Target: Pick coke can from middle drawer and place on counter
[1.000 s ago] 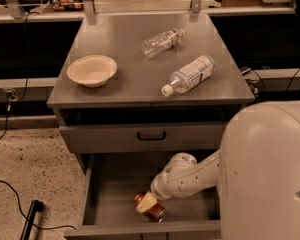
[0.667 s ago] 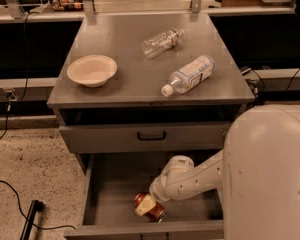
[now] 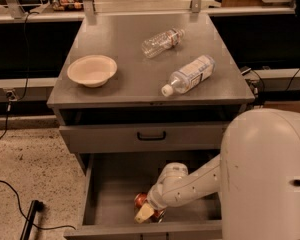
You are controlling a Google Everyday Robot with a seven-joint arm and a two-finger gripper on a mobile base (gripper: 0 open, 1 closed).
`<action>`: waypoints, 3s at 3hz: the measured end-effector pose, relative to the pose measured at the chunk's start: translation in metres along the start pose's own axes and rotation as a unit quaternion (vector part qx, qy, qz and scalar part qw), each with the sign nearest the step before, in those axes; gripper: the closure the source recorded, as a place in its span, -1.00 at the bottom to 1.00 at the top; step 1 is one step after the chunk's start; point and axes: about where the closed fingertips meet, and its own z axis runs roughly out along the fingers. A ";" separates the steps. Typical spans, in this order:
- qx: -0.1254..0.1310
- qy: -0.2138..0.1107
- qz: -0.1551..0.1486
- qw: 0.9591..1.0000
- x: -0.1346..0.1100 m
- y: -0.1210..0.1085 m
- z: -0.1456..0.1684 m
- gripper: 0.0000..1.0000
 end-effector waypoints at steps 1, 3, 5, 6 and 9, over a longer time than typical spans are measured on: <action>-0.002 0.004 -0.003 1.000 0.003 0.005 0.006 -0.66; -0.036 0.000 -0.049 0.998 -0.010 0.035 -0.003 0.28; -0.099 -0.020 -0.090 0.991 0.007 0.077 -0.022 1.00; -0.113 -0.062 -0.083 0.988 0.000 0.052 -0.077 1.00; -0.164 -0.174 -0.156 0.958 -0.064 0.067 -0.100 1.00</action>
Offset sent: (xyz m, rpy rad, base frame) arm -0.0128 0.0265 0.0172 0.0040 0.0314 0.1368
